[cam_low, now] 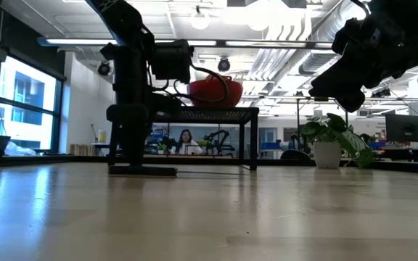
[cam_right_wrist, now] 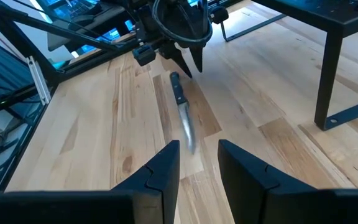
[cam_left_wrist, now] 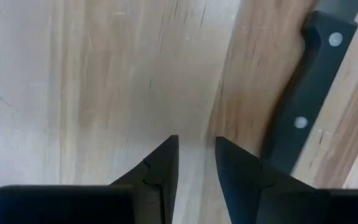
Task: Pick & Place Fruit
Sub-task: Put the knife on the shelf
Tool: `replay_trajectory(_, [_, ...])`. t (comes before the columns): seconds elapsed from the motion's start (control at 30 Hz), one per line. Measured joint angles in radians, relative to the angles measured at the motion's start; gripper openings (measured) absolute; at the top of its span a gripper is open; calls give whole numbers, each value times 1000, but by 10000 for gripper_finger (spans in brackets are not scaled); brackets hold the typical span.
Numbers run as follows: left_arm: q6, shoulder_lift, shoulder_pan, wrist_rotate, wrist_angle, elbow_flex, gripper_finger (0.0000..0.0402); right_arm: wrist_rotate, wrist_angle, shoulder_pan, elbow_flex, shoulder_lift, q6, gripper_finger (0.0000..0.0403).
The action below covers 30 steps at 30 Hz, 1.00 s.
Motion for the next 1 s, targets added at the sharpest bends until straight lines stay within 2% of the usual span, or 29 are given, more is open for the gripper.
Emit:
replay_trajectory(0.27, [27, 0, 1, -31, 15, 51, 99, 3, 0, 0, 0, 0, 0, 103])
replay_trajectory(0.4, [-1, 0, -7, 32, -18, 123, 99, 3, 0, 0, 0, 0, 0, 103])
replay_trajectory(0.53, [-178, -2, -21, 86, -65, 180, 99, 3, 0, 0, 0, 0, 0, 103])
replay_trajectory(0.73, [-421, -2, -64, 126, -83, 187, 99, 3, 0, 0, 0, 0, 0, 103])
replay_trajectory(1.0, [-502, -2, -113, 126, -99, 187, 99, 0, 0, 0, 0, 0, 0, 103])
